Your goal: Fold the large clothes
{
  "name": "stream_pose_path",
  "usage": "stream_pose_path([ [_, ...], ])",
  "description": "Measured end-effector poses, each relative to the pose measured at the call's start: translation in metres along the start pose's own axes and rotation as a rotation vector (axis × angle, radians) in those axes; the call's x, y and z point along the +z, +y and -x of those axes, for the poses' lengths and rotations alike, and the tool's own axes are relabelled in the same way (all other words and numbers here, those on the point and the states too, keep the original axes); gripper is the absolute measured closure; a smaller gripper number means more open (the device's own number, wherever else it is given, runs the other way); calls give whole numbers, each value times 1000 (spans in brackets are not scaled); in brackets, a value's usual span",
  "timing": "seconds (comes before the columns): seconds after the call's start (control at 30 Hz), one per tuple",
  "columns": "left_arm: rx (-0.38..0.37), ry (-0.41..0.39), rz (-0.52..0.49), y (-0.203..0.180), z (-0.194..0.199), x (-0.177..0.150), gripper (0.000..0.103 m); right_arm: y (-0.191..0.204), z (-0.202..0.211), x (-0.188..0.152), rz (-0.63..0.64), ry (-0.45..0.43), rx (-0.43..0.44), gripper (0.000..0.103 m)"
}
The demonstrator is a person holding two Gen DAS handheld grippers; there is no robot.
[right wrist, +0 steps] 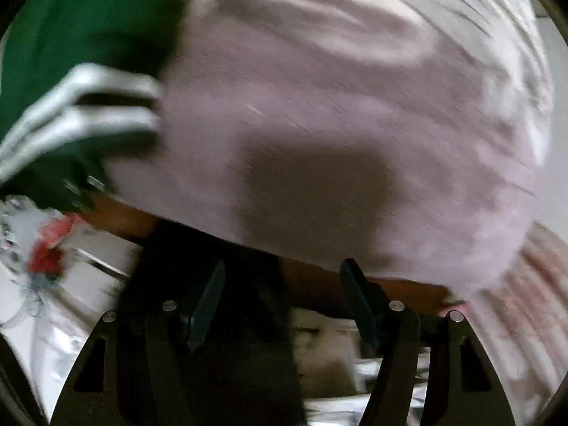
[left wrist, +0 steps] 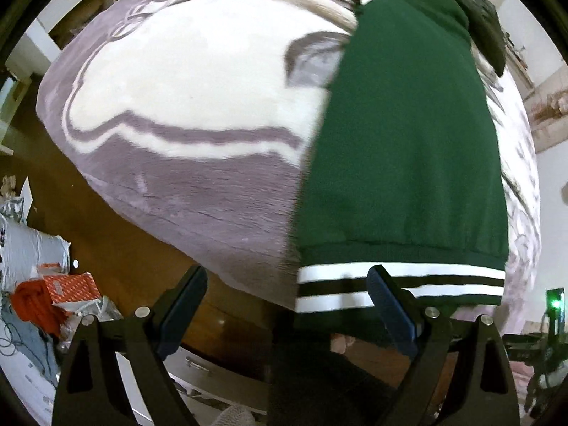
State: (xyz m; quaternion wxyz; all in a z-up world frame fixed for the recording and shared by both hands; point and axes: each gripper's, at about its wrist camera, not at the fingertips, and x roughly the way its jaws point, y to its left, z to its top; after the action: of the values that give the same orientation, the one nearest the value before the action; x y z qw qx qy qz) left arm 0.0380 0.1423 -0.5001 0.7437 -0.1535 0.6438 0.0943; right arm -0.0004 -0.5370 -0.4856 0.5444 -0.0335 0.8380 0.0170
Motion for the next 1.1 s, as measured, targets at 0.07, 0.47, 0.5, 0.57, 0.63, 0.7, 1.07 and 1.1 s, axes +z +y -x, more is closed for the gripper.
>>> stream_pose_path([
  [0.07, -10, 13, 1, 2, -9, 2, 11, -7, 16, 9, -91, -120, 196, 34],
  [0.47, -237, 32, 77, -23, -58, 6, 83, 43, 2, 71, -264, -284, 617, 78],
  [0.5, -248, 19, 84, -19, -51, 5, 87, 46, 4, 67, -267, -288, 616, 89],
  [0.57, -275, 5, 109, -9, -37, 6, 90, 52, 13, 56, -266, -280, 640, 92],
  [0.63, -285, -6, 120, 2, -24, 9, 91, 63, 24, 45, -252, -273, 660, 92],
  [0.7, -269, -16, 117, 21, -20, 16, 91, 79, 41, 41, -203, -269, 652, 92],
  [1.07, -250, 99, 89, 49, -78, 29, 85, 144, 1, 75, -145, -107, 606, 89],
  [1.1, -285, 103, 105, 53, -69, 29, 83, 135, 3, 74, -145, -112, 633, 82],
])
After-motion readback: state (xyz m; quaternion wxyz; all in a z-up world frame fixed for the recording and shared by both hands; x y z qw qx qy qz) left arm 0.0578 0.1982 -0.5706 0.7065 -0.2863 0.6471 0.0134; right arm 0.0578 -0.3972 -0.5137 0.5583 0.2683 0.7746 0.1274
